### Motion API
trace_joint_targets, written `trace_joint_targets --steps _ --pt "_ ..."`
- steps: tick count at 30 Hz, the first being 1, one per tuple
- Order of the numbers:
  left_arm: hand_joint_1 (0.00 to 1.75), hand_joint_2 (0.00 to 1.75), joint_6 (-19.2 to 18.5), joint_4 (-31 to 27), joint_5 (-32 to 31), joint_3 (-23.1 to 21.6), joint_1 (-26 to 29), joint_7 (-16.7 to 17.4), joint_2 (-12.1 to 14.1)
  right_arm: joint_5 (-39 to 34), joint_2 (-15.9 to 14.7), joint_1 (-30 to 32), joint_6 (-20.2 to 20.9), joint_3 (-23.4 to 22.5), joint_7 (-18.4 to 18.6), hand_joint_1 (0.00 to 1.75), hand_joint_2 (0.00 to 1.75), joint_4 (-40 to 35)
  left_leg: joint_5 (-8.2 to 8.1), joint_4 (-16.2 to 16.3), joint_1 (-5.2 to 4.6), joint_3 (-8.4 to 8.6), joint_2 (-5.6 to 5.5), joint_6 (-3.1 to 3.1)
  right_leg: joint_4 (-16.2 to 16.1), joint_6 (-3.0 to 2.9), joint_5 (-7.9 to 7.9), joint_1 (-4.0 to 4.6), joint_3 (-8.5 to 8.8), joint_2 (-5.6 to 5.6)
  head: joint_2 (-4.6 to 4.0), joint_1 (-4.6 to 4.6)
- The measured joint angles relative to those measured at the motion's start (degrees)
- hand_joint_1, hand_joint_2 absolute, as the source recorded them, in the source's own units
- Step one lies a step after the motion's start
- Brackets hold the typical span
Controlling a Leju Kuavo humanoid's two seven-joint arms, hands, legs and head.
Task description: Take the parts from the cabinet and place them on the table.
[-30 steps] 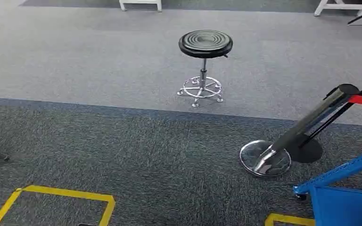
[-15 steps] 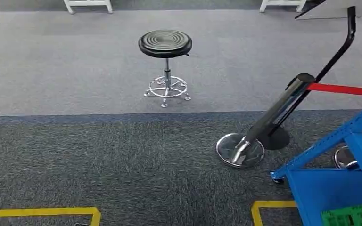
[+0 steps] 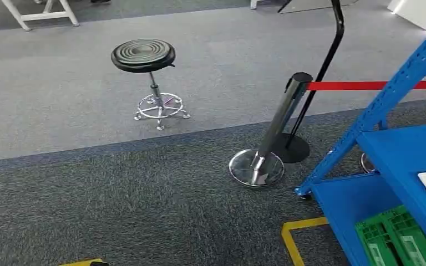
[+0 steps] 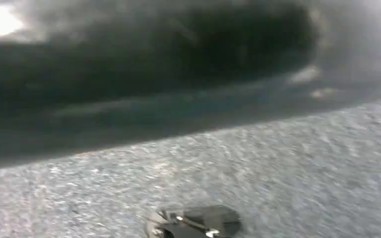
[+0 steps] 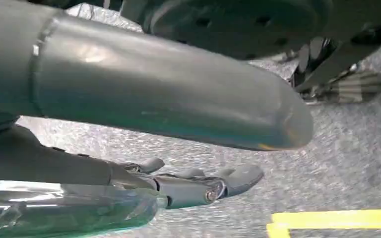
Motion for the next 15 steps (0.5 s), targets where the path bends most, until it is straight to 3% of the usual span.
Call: trace_joint_targets --steps 2,3,4,6,7,8,9,12,13,14,15 --pt "0.0 0.0 0.0 0.63 0.35 -0.37 0.11 0.0 0.09 -0.48 -0.15 -0.1 -0.17 0.77 0.09 0.0 0.0 -0.02 -4.38 8.91 0.14 -3.88 -0.95 -0.16 0.02 -0.17 0.1 0.1 -0.13 1.44 0.0 0.07" --pt "0.0 0.0 0.02 0.87 0.44 -0.55 0.15 0.0 0.13 -0.63 -0.24 -0.04 -0.24 0.98 0.17 0.0 0.0 0.0 -5.05 12.15 0.14 -5.47 -0.99 -0.24 0.03 -0.17 0.1 0.15 -0.1 2.34 0.0 0.02" --pt "0.0 0.0 0.02 1.11 0.67 -0.74 0.18 -0.04 0.22 -1.13 -0.28 0.15 -0.45 1.31 0.5 0.0 0.0 0.0 -4.24 12.58 0.14 -5.85 -1.04 -0.21 0.03 -0.16 0.1 0.15 0.0 3.11 0.0 0.07" --pt "0.0 0.0 0.02 1.46 1.31 -1.2 0.03 -0.22 0.35 -2.29 -0.61 0.51 -1.07 2.34 1.2 0.0 0.0 -0.02 0.62 6.9 0.2 -3.79 -1.33 0.0 0.07 -0.13 0.08 0.11 0.25 4.77 0.0 0.07" --pt "0.0 0.0 0.02 1.55 1.57 -1.29 -0.02 -0.28 0.44 -2.71 -0.72 0.62 -1.36 2.71 1.36 0.0 0.0 -0.07 3.58 1.92 0.34 -1.72 -2.47 0.1 0.08 -0.05 0.04 0.07 0.4 5.56 0.0 0.0" --pt "0.0 0.0 0.04 1.72 1.62 -1.44 -0.03 -0.35 0.46 -3.12 -0.83 0.74 -1.53 3.23 1.57 0.0 0.0 -0.11 5.33 -2.04 0.6 -0.24 -5.22 0.15 0.08 0.18 0.01 0.05 0.0 6.19 0.0 0.02" --pt "0.0 0.0 0.07 2.03 1.81 -1.59 -0.09 -0.39 0.48 -3.37 -1.03 0.67 -1.77 3.63 1.75 0.0 0.0 -0.15 4.56 -3.73 0.82 0.4 -6.88 0.5 0.57 0.71 -0.26 0.41 0.05 7.03 0.0 0.09" --pt "0.0 0.0 0.18 2.25 2.32 -2.34 -0.36 -0.59 0.53 -4.45 -1.49 1.38 -2.4 4.81 2.21 0.0 0.0 -0.35 4.42 -3.84 0.32 0.24 -5.24 1.09 0.31 1.97 0.37 -0.27 -1.59 8.87 0.0 0.02" --pt "0.0 0.0 0.17 2.27 2.51 -2.6 -0.56 -0.68 0.48 -4.85 -1.73 1.7 -2.71 5.09 2.29 0.0 0.0 -0.39 4.8 -4.5 0.64 0.27 -4.39 1.68 0.42 2.44 0.26 -0.19 -1.61 9.44 0.0 0.11" --pt "0.0 0.0 0.17 2.29 2.67 -2.82 -0.8 -0.7 0.46 -5.16 -1.92 1.93 -2.86 5.42 2.4 0.0 0.0 -0.42 4.92 -4.71 0.62 0.34 -3.48 2.07 1.69 2.42 -0.72 -0.16 -2.22 6.72 0.0 0.17" --pt "0.0 0.0 0.17 2.29 2.71 -2.91 -0.82 -0.83 0.46 -5.31 -2.03 1.84 -3.02 5.81 2.56 0.0 0.0 -0.46 4.9 -4.72 0.52 0.26 -2.84 2.52 4.79 2.47 -2.94 -0.03 -3.83 3.97 0.0 0.72"
